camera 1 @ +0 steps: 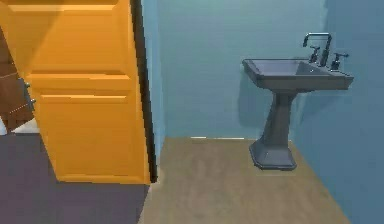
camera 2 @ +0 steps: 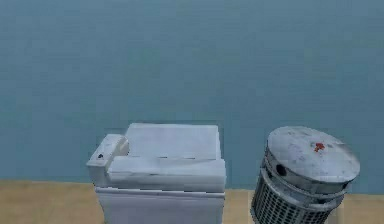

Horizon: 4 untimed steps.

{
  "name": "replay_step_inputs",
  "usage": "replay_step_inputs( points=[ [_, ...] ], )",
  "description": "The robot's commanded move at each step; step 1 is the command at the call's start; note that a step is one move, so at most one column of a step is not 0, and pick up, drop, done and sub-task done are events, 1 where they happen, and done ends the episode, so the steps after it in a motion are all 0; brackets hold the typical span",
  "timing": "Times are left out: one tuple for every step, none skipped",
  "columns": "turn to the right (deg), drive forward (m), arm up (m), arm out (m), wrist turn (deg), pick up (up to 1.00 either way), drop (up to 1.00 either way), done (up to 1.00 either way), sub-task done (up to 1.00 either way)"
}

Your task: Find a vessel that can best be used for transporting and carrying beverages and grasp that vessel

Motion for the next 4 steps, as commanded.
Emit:
replay_step_inputs(
  points=[
    [27.0, 0.00, 0.00, 0.00, 0.0, 0.00, 0.00, 0.00, 0.00],
    [0.0, 0.05, 0.00, 0.00, 0.0, 0.00, 0.00, 0.00, 0.00],
    [-21.0, 0.00, 0.00, 0.00, 0.0, 0.00, 0.00, 0.00, 0.00],
    [0.0, 0.15, 0.00, 0.00, 0.0, 0.00, 0.00, 0.00, 0.00]
  ],
)
